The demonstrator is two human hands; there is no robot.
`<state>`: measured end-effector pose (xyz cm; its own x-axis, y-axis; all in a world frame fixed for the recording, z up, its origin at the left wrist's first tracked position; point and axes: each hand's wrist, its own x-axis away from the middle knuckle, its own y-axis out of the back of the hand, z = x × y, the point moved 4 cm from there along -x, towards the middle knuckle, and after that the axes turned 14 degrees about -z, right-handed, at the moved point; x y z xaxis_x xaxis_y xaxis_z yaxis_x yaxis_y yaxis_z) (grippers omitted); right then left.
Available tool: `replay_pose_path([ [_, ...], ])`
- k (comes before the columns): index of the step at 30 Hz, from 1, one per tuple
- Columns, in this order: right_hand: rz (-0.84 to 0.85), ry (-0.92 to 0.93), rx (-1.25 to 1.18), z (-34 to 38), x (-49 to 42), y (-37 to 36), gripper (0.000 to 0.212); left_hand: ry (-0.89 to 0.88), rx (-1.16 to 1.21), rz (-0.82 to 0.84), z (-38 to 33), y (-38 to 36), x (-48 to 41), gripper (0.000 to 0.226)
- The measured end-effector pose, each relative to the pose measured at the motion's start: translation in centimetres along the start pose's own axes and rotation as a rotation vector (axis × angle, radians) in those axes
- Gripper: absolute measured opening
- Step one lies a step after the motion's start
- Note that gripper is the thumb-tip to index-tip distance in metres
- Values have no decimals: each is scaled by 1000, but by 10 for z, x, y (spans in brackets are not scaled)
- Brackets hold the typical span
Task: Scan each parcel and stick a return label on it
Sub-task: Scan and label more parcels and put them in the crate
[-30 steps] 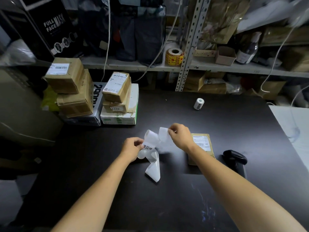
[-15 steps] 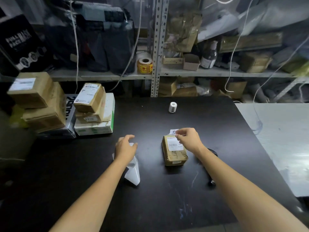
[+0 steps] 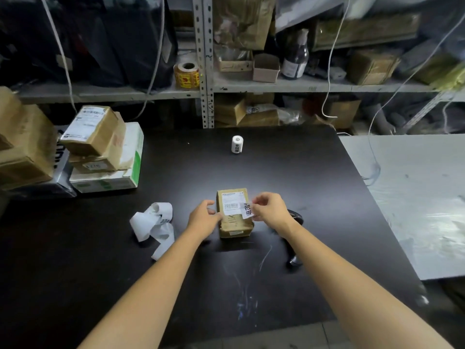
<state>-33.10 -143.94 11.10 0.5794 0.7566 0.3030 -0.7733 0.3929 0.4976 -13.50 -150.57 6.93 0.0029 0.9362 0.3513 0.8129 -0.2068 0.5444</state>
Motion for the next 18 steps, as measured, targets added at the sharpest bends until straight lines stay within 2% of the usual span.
replay_pose_path([
  [11,13,-125,-158,-14,5,0,3,153,226,90,9,-16,-10,57],
  [14,12,-137,-165,-16,10,0,18,149,227,97,9,-18,-11,58],
  [18,14,-124,-157,-11,16,-5,5,162,238,102,11,-18,-11,57],
])
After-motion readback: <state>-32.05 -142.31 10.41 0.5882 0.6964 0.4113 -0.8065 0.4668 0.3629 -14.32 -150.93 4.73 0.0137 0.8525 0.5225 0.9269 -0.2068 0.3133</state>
